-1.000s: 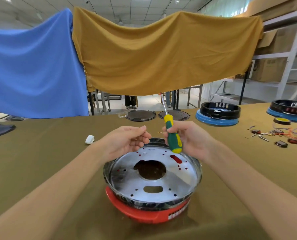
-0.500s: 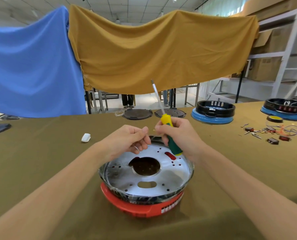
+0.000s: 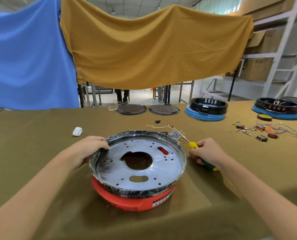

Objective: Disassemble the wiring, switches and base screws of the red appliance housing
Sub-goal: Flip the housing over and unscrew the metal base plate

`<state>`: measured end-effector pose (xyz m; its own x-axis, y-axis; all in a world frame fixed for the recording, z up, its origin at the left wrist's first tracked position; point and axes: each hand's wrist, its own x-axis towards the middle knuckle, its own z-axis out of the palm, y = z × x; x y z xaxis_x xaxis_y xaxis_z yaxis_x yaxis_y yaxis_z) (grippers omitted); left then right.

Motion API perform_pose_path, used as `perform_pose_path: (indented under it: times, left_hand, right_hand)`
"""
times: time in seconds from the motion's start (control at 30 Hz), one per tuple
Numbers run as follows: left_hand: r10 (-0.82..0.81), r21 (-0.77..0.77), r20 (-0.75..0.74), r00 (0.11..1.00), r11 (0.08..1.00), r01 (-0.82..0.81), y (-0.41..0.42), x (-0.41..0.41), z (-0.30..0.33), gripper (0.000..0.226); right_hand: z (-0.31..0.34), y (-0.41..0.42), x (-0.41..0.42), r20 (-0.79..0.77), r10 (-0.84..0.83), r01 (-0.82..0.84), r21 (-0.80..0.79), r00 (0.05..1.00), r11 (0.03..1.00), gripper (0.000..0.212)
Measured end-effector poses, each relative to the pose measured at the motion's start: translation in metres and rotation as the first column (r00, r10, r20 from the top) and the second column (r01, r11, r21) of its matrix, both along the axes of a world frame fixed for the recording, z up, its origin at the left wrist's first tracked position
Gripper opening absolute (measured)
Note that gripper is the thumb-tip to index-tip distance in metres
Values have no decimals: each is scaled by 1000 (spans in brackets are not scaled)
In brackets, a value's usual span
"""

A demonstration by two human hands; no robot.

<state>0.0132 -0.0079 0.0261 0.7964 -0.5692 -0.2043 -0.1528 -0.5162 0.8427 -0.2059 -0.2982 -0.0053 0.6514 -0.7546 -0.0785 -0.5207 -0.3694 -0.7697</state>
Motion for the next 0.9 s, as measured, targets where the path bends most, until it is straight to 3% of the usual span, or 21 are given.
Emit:
perform_pose_path:
  times: [0.13, 0.27, 0.4, 0.53, 0.73, 0.9]
  left_hand:
    - [10, -23, -34, 999, 1000, -11, 0, 0, -1, 21]
    - [26, -46, -54, 998, 999, -28, 1, 4, -5, 9]
    - [48, -104, -101, 994, 993, -59, 1, 10, -10, 24]
    - [88, -137, -134, 987, 985, -107, -2, 10, -11, 14]
    - [150, -262, -221, 964, 943, -207, 0, 11, -12, 21]
    - [206, -374, -346, 915, 864, -336, 7, 15, -11, 10]
  right_hand:
    - [5, 1, 0, -125, 21, -22, -6, 992, 1000, 5]
    - [7, -2, -3, -145, 36, -30, 44, 989, 999, 7]
    - [0, -12, -12, 135, -107, 65, 281, 985, 958, 10]
    - [-3, -16, -21, 277, -256, 83, 512, 926, 855, 6]
    - [4, 3, -19, 351, -159, -42, 502, 923, 864, 11]
    - [10, 39, -10, 383, 6, -181, 421, 924, 889, 14]
